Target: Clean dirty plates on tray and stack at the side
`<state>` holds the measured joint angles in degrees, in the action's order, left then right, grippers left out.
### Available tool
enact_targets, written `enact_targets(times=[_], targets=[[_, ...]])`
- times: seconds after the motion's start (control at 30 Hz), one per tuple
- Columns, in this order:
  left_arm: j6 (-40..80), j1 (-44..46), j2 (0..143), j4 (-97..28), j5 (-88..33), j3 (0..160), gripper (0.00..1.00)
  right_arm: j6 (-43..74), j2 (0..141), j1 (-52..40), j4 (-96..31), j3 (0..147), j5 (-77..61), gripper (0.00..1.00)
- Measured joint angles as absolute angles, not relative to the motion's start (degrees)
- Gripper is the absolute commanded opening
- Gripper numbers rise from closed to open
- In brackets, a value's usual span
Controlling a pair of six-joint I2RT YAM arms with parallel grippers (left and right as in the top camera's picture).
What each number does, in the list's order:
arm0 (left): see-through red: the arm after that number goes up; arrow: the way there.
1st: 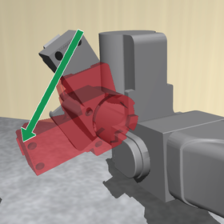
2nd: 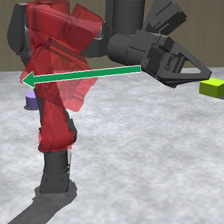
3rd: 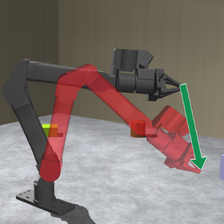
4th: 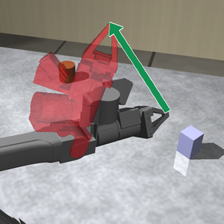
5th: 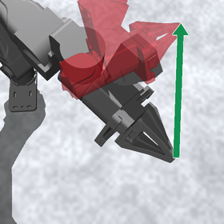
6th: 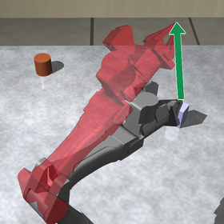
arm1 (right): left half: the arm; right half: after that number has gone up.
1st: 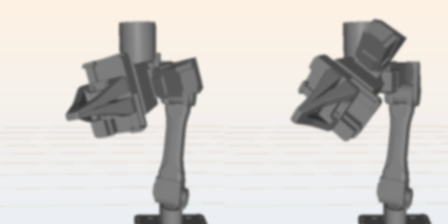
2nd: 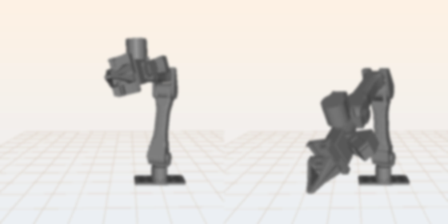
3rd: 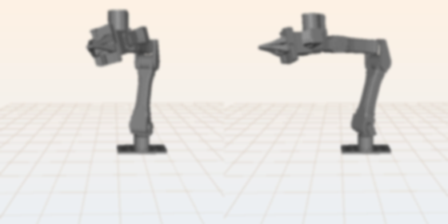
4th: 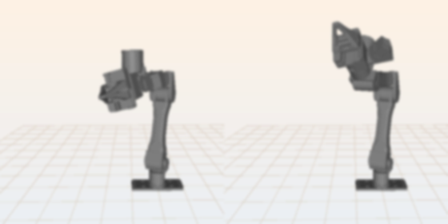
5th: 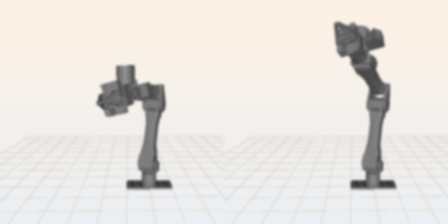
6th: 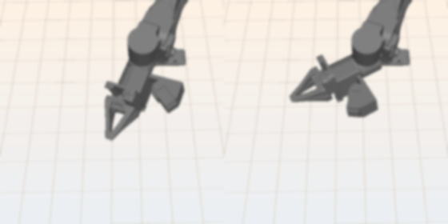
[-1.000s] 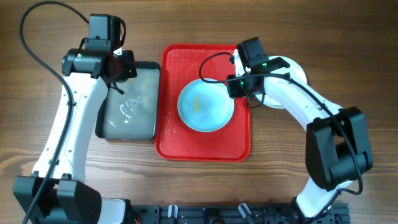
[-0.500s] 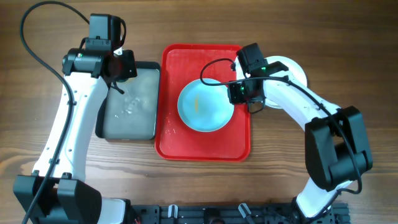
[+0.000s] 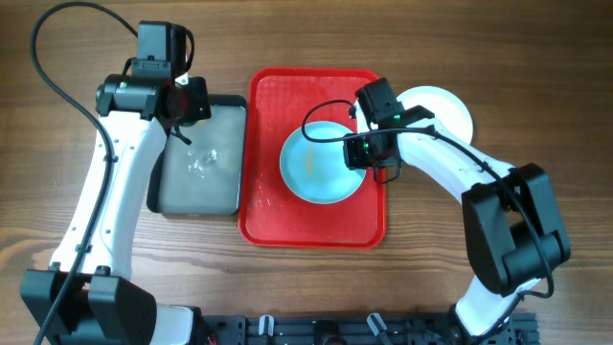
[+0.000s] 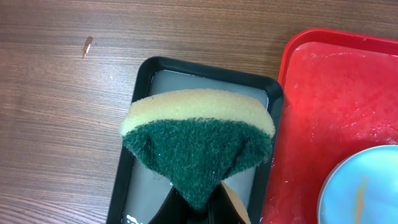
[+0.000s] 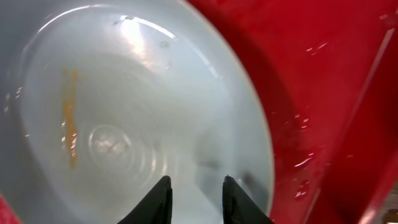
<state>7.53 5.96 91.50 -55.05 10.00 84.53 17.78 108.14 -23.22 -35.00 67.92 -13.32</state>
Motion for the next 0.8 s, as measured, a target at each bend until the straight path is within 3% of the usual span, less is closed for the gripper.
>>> enact_targets(times=[0.43,0.57,0.8], targets=[[7.5,6.0,91.5,-55.0,10.0,84.5,0.04,19.6,101.7,-23.2,-40.2,70.7,-7.2,0.32],[7.5,6.0,91.5,-55.0,10.0,84.5,0.04,21.5,101.7,-23.2,-38.9,68.8,-5.8,0.23],[7.5,6.0,91.5,-55.0,10.0,84.5,0.04,25.1,101.7,-23.2,-36.2,65.1,-5.2,0.21]])
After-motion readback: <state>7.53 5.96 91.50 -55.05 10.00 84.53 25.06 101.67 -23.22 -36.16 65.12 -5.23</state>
